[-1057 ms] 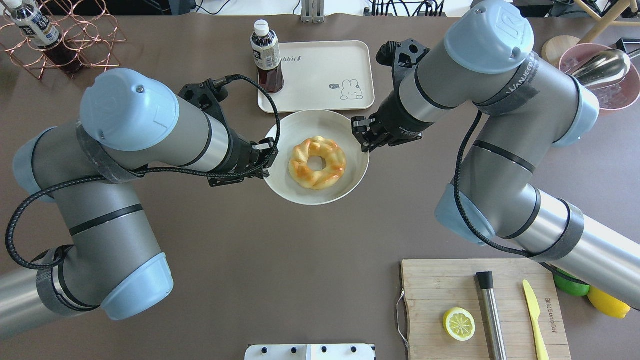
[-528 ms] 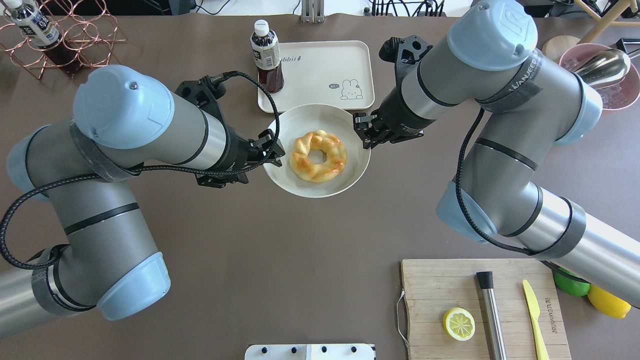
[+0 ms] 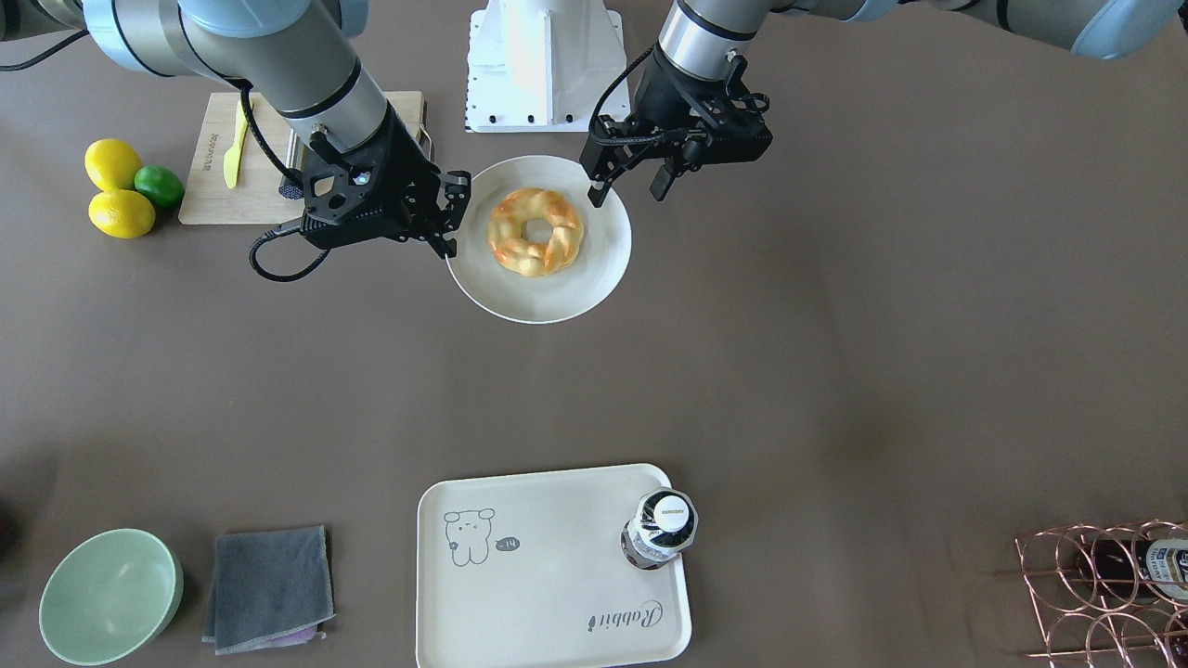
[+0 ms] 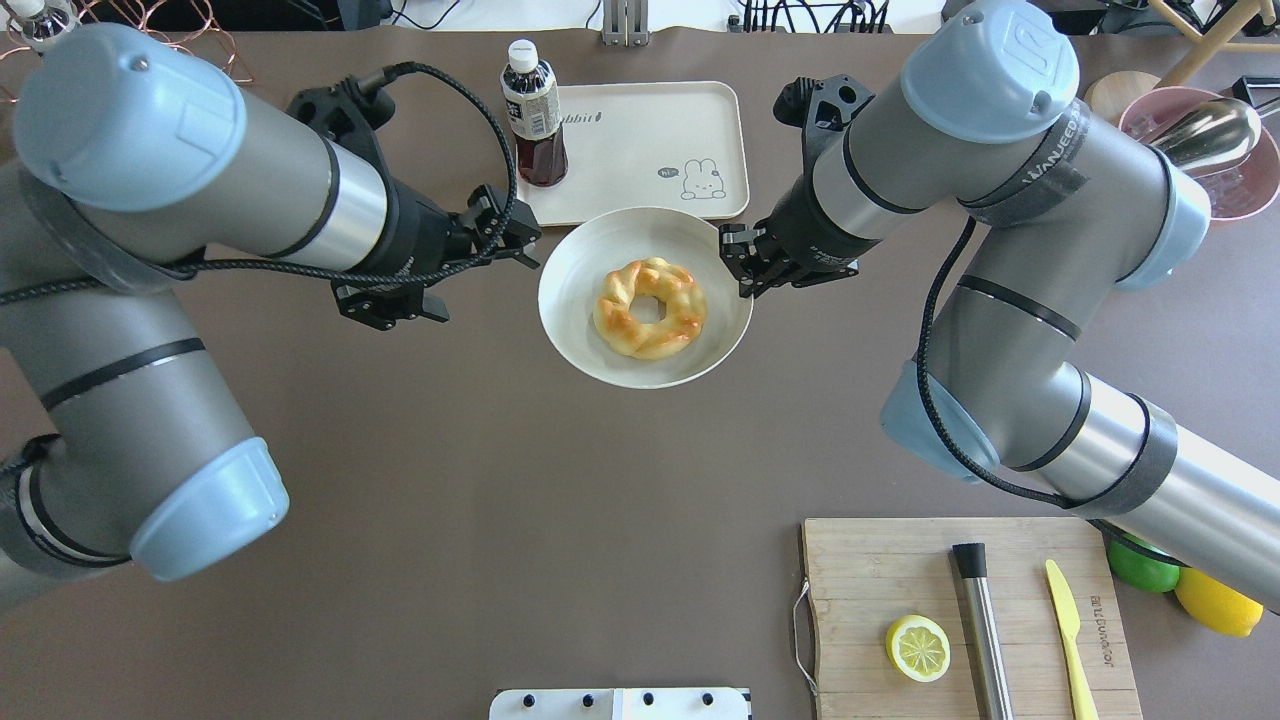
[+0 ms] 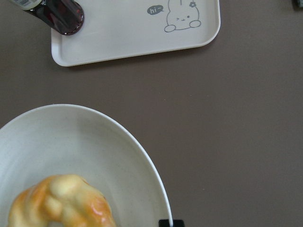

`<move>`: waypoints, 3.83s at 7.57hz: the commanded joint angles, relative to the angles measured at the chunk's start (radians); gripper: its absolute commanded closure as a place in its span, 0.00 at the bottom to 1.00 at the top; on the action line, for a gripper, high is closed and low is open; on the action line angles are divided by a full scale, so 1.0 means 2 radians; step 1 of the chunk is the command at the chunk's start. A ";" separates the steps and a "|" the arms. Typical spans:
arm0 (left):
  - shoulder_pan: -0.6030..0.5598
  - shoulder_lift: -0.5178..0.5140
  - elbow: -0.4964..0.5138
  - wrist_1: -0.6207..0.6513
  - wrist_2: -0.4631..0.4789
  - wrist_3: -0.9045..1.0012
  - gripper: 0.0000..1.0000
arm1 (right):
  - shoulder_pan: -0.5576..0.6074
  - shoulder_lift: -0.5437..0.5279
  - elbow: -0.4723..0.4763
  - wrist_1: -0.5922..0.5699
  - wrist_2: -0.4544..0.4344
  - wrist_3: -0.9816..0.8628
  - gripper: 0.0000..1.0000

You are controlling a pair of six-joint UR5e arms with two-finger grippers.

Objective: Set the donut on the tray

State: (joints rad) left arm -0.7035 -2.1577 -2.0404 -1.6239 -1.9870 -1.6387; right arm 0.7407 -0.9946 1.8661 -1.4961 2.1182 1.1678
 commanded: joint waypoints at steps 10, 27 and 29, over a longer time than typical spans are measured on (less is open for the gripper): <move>-0.219 0.189 -0.041 0.022 -0.113 0.288 0.02 | 0.098 0.116 -0.314 0.219 -0.011 0.255 1.00; -0.508 0.284 0.177 0.023 -0.136 0.877 0.02 | 0.089 0.146 -0.433 0.257 -0.109 0.144 0.00; -0.516 0.286 0.177 0.023 -0.136 0.878 0.02 | 0.146 0.060 -0.330 0.166 -0.064 -0.004 0.00</move>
State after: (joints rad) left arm -1.7236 -1.5886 -1.6874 -1.5784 -2.2595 0.1150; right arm 0.9390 -0.7406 1.0493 -1.0198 1.9184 1.3988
